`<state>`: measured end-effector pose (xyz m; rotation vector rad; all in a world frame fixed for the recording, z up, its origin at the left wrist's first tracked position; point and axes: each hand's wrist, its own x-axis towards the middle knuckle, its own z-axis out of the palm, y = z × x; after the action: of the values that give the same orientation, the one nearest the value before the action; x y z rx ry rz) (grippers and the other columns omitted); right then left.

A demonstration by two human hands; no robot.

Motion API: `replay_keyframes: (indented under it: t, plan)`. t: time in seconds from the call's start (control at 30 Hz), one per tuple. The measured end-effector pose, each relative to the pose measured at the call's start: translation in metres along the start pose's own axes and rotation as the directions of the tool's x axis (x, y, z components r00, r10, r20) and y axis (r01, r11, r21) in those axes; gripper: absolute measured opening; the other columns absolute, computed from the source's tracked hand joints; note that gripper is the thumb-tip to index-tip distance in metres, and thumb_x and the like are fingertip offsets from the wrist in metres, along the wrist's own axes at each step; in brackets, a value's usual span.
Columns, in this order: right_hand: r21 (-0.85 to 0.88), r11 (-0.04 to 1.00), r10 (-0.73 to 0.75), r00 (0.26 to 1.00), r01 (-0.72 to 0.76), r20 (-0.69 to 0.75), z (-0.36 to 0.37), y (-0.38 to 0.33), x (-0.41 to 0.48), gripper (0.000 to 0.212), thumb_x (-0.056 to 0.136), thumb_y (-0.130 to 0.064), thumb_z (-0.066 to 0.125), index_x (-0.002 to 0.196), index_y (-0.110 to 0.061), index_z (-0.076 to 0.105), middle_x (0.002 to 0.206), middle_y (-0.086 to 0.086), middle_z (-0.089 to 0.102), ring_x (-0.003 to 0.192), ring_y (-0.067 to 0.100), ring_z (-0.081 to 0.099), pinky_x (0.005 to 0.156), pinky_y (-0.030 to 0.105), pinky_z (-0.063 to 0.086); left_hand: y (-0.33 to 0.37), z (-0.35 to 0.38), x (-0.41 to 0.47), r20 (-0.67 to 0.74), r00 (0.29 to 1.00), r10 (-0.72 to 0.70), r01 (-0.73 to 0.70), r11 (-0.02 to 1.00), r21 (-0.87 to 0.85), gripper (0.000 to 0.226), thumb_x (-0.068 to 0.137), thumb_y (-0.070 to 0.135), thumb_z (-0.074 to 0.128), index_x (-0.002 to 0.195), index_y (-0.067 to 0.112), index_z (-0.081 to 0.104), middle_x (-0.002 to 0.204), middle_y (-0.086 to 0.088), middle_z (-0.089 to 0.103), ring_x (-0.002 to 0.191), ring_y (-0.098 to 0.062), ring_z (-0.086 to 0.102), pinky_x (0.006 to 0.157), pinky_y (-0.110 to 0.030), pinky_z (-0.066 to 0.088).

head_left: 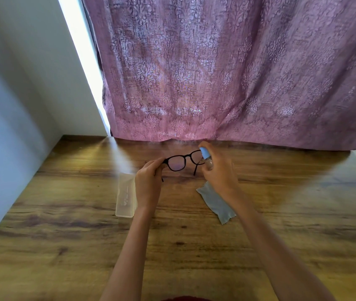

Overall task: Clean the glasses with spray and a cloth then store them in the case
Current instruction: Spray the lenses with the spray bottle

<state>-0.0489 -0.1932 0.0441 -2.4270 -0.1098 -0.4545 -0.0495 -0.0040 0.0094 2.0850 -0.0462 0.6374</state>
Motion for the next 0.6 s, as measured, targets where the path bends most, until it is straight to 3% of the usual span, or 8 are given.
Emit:
replay_keyframes:
  t: [0.17, 0.33, 0.5, 0.6]
  plan:
    - [0.079, 0.997, -0.007, 0.998, 0.012, -0.06, 0.008, 0.005, -0.003, 0.057, 0.08, -0.001, 0.064, 0.131, -0.025, 0.051, 0.08, 0.001, 0.061, 0.062, 0.013, 0.057, 0.053, 0.029, 0.049, 0.0, 0.0, 0.0, 0.001, 1.0, -0.005, 0.005, 1.0, -0.001, 0.022, 0.084, 0.003, 0.066, 0.104, 0.008, 0.073, 0.1, -0.005, 0.074, 0.088, -0.018, 0.068, 0.077, -0.031, 0.053]
    - [0.299, 0.954, 0.046, 0.991, -0.007, -0.124, 0.011, 0.022, 0.0, 0.039, 0.091, -0.02, 0.057, 0.127, -0.028, 0.049, 0.056, -0.012, 0.045, 0.044, 0.003, 0.041, 0.04, 0.013, 0.033, -0.002, 0.0, 0.0, 0.002, 1.0, 0.004, -0.004, 1.0, 0.023, 0.022, 0.085, 0.005, 0.066, 0.105, 0.009, 0.073, 0.101, -0.004, 0.074, 0.089, -0.016, 0.068, 0.077, -0.024, 0.05]
    - [0.281, 0.948, 0.192, 0.974, -0.151, -0.123, 0.009, 0.06, -0.003, 0.045, 0.099, -0.018, 0.042, 0.142, -0.025, 0.032, 0.072, -0.005, 0.046, 0.049, 0.007, 0.04, 0.044, 0.023, 0.036, -0.002, 0.002, 0.0, 0.001, 1.0, 0.024, -0.024, 0.999, 0.037, 0.021, 0.084, 0.006, 0.068, 0.104, 0.008, 0.073, 0.1, -0.005, 0.074, 0.087, -0.017, 0.069, 0.075, -0.025, 0.05]
    - [0.287, 0.931, 0.261, 0.961, -0.226, -0.092, 0.006, 0.083, -0.009, 0.049, 0.1, -0.015, 0.041, 0.146, -0.024, 0.025, 0.07, -0.001, 0.043, 0.051, 0.01, 0.04, 0.048, 0.027, 0.038, -0.002, 0.002, 0.0, 0.0, 0.999, 0.034, -0.034, 0.999, 0.04, 0.021, 0.084, 0.007, 0.068, 0.104, 0.009, 0.073, 0.099, -0.004, 0.074, 0.086, -0.017, 0.068, 0.074, -0.024, 0.05]
